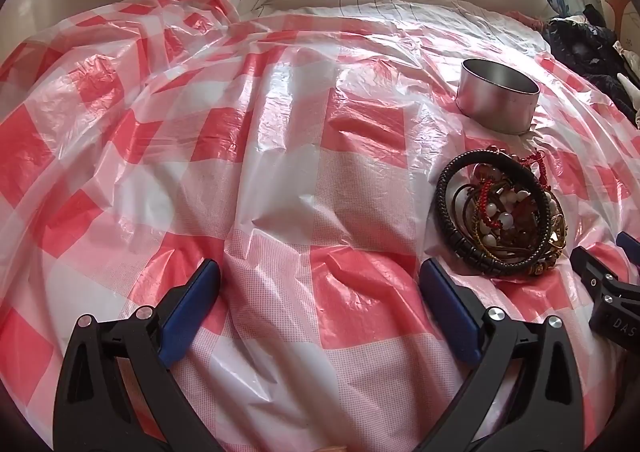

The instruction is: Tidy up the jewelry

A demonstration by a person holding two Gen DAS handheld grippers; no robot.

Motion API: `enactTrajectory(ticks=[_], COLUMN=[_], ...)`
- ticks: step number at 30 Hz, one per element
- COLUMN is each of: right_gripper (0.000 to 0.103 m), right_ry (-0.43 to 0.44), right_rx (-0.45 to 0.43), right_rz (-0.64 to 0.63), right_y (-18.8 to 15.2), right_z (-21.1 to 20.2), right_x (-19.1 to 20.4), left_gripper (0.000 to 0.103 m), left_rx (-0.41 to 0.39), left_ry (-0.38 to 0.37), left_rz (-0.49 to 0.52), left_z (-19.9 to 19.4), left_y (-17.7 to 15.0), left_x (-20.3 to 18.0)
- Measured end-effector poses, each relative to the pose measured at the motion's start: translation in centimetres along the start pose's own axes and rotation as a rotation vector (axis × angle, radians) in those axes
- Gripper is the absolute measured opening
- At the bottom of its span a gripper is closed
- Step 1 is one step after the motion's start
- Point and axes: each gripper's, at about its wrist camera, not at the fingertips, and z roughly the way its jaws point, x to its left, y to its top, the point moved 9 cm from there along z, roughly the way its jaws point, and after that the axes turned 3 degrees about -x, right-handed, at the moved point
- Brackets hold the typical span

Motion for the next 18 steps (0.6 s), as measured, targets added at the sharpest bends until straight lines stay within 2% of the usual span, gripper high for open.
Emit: enactTrajectory(ticks=[18], right_gripper=[0.096], right_ry=[-0.003], right_rx=[-0.002], right_rz=[-0.002], right_y=[-0.02], right_z=[0.00], right_x=[0.08], left_gripper=[0.096], left_rx=[0.004], left_ry=[0.001], left_rz=[-0.002], left_z=[0.40], left_y=[-0.09], left_x=[0.14])
